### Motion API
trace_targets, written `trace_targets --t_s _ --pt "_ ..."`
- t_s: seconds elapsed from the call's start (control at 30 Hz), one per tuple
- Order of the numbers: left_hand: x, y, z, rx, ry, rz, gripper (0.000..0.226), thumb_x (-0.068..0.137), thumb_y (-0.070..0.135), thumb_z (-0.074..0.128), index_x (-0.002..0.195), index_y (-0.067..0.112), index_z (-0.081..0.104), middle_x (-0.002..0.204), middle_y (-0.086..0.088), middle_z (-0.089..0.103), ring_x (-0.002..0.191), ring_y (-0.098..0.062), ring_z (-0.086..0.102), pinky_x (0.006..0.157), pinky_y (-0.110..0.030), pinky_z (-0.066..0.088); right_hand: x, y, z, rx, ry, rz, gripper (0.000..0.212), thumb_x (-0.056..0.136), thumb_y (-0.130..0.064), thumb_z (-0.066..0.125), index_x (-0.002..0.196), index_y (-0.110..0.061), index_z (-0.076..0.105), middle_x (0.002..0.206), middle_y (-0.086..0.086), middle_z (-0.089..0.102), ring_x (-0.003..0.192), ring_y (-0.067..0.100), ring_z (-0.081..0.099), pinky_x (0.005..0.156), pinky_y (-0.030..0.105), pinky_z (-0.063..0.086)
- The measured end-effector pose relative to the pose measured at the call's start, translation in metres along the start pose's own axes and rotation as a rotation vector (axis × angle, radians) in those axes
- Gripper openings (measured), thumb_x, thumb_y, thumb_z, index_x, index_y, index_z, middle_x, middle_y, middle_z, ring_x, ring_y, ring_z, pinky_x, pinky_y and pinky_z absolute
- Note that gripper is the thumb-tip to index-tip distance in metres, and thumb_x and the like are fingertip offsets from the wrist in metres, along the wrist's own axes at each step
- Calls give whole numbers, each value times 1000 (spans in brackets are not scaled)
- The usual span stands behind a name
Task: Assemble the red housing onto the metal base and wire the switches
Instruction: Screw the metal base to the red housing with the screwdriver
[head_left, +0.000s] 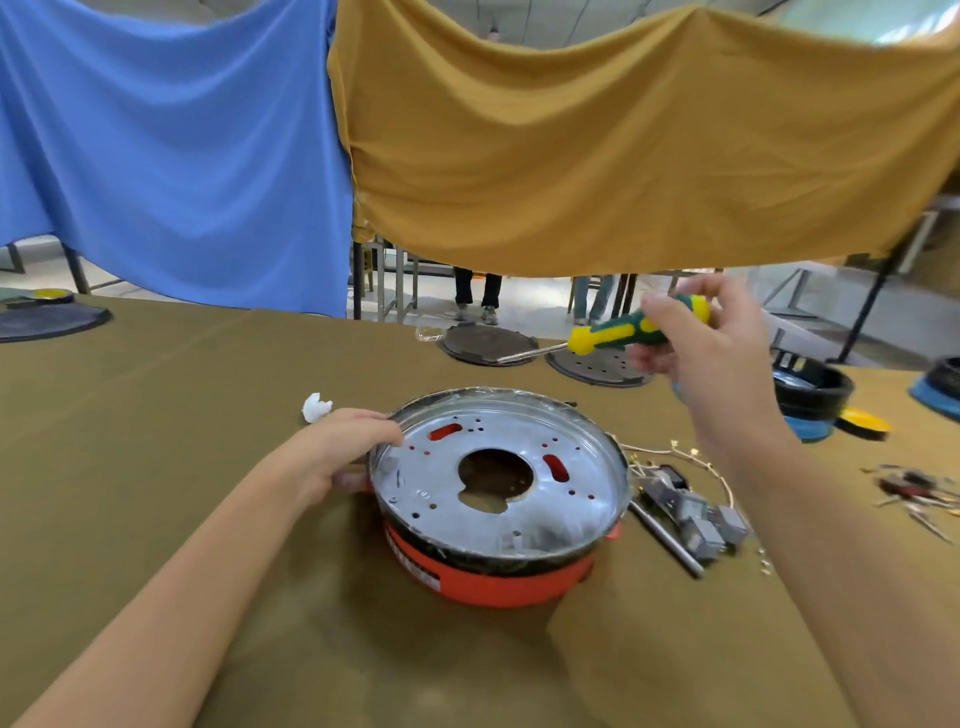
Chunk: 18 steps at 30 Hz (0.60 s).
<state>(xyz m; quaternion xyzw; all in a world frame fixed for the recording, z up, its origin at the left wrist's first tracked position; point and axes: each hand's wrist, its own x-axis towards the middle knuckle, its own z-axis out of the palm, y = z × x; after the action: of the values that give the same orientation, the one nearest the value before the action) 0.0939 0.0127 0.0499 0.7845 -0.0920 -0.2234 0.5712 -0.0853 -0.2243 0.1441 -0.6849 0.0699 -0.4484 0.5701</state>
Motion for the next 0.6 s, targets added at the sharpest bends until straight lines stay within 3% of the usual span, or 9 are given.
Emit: trace_targets --t_s 0.13,0.27,0.37,0.43,0.47,0.5,0.53,0.6 --pt "-16 -2 3 -61 -2 -52 16 84 1 60 92 11 69 93 -8 74 86 -21 68 64 -30 57 -23 40 -49 202 89 343 13 88 -9 64 92 -8 52 85 13 60 62 23 69 66 33 59" --pt "-34 -4 11 -109 116 -53 25 80 -9 54 63 8 63 57 -3 65 62 -19 63 47 -24 53 -52 71 -71 371 145 490 9 90 1 59 85 -4 53 89 17 58 71 26 70 67 34 59" --pt "-46 -2 19 -143 221 -22 24 80 -11 48 63 5 52 47 -2 52 52 -19 52 38 -19 45 -76 84 -76 402 172 519 11 91 4 52 92 -7 55 91 16 63 72 28 68 64 33 59" --pt "-49 0 19 -185 286 22 20 80 -8 47 87 1 63 61 -7 52 53 -19 45 34 -17 39 -88 87 -74 283 151 490 17 89 2 49 93 -12 59 87 8 66 66 21 64 62 32 58" --pt "-47 -2 18 -210 324 43 35 80 -7 48 112 -6 63 73 -10 56 55 -20 44 33 -17 38 -93 89 -72 131 118 439 20 89 1 49 93 -15 61 88 5 64 68 19 62 65 32 57" --pt "-46 -3 16 -226 342 52 47 79 -5 49 125 -9 57 87 -15 61 56 -20 45 34 -18 38 -96 89 -70 -32 72 375 23 88 1 50 94 -18 62 92 4 60 74 20 60 69 33 56" --pt "-45 -3 14 -237 349 60 43 78 -4 50 119 -8 59 98 -18 61 57 -20 46 38 -20 40 -100 88 -68 -167 22 317 25 88 1 52 96 -20 63 97 5 57 83 22 59 76 37 54" --pt "-47 -2 15 -257 363 45 13 78 -3 50 87 4 58 91 -14 56 57 -20 47 46 -24 41 -107 86 -64 -315 -65 247 28 87 -1 54 97 -25 61 102 4 53 95 18 55 83 29 48"
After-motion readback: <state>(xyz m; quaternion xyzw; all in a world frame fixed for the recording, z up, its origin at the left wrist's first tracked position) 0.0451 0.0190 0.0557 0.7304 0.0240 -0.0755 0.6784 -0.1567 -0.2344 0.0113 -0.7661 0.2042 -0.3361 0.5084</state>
